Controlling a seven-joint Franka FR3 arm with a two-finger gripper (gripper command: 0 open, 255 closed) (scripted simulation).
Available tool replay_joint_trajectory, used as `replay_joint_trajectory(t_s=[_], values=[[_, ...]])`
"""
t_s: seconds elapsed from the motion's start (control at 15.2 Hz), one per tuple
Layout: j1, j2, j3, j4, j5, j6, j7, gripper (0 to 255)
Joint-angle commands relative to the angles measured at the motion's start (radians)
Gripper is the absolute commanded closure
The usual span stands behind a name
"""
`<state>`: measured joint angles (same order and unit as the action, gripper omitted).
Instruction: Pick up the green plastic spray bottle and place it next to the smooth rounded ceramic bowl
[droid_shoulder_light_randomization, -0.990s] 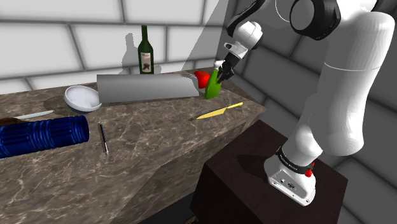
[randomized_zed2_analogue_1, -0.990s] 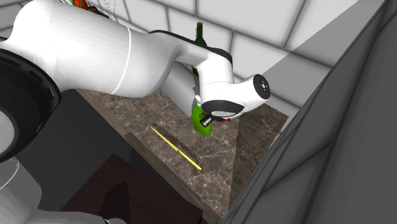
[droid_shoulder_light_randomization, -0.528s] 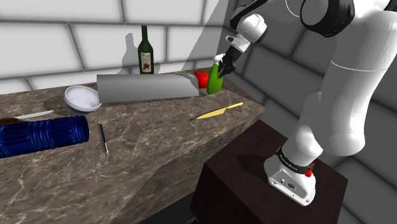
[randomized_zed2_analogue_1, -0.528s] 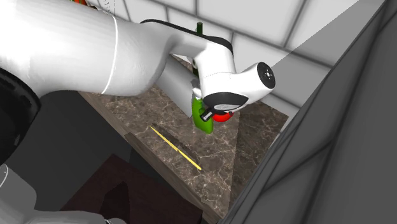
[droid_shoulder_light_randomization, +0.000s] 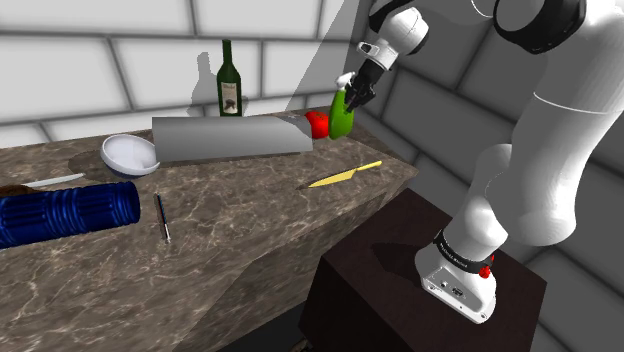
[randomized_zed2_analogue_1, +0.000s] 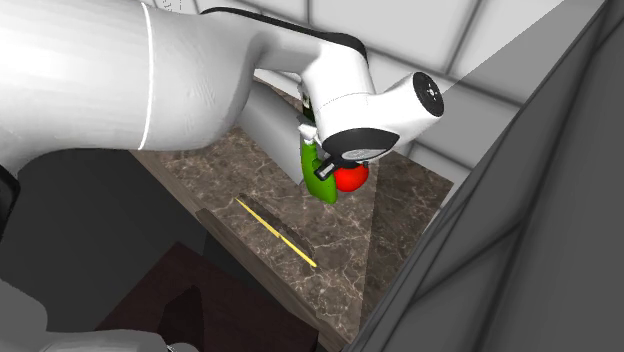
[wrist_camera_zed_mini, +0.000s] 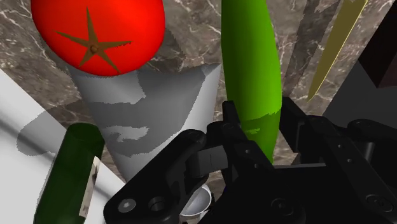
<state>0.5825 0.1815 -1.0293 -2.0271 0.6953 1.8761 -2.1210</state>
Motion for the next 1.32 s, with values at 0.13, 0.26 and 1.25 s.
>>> replay_joint_trajectory(t_s=[0.13, 0.26, 1.25], values=[[0.015, -0.04, -0.012, 0.021, -0.041, -0.023, 0.042, 255], [0.021, -0.058, -0.016, 0.034, -0.059, -0.037, 0.063, 255], [0.043, -0.153, -0.025, 0.162, -0.16, -0.162, 0.198, 255]])
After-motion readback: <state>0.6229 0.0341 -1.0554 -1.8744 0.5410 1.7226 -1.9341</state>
